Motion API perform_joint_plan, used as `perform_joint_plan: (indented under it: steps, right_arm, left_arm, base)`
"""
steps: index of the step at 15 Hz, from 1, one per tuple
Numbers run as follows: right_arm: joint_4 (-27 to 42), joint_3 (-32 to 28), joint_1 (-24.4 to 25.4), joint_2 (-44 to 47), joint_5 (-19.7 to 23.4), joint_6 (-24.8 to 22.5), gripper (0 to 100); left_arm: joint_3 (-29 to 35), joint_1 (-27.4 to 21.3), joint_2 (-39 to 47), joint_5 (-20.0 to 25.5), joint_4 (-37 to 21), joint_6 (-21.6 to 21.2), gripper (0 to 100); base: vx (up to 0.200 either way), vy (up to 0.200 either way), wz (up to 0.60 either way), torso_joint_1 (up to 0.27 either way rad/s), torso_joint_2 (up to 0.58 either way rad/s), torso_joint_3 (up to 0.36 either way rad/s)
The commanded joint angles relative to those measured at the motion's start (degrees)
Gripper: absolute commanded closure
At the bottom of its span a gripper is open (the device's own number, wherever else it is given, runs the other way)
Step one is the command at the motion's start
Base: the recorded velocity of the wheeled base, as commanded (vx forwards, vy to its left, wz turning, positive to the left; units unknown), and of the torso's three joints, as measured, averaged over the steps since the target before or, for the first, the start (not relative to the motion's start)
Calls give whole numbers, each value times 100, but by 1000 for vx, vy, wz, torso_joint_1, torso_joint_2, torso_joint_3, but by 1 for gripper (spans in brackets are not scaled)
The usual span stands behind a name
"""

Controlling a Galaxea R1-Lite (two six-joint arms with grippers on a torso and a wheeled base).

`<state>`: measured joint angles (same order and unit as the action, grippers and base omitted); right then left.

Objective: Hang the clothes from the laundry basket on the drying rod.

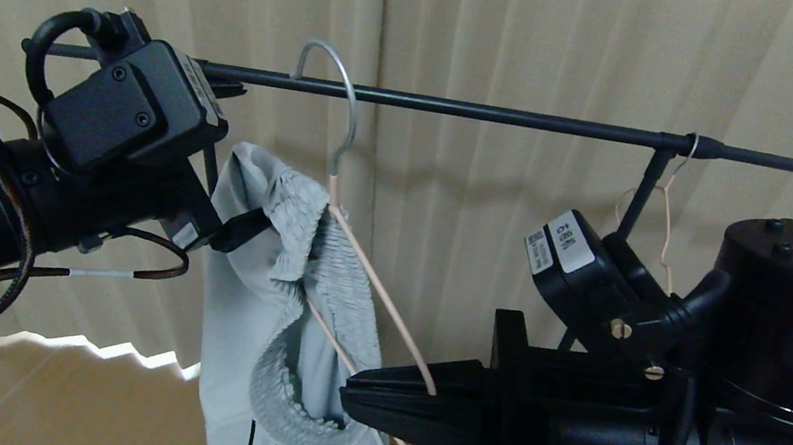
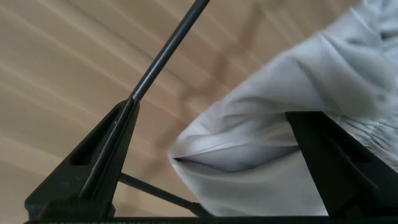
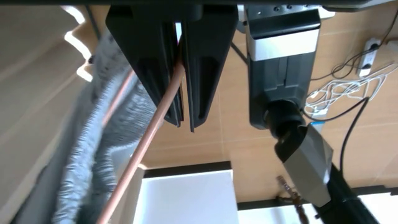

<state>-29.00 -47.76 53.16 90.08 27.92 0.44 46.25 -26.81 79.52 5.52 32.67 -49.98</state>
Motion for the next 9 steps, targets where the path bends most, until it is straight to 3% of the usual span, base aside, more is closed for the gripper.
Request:
perform_joint_plan:
  steps: [1, 9]
  right_arm:
    - [0, -66, 54, 89, 12, 0, 100]
    - [0, -110, 221, 98, 21, 0, 100]
  left_arm:
    - [-2, 0, 11, 1, 2, -3, 0]
    - [-28, -35, 46, 160, -6, -3, 0]
  base:
    - [0, 0, 0, 0, 0, 0]
    - [0, 0, 0, 0, 0, 0]
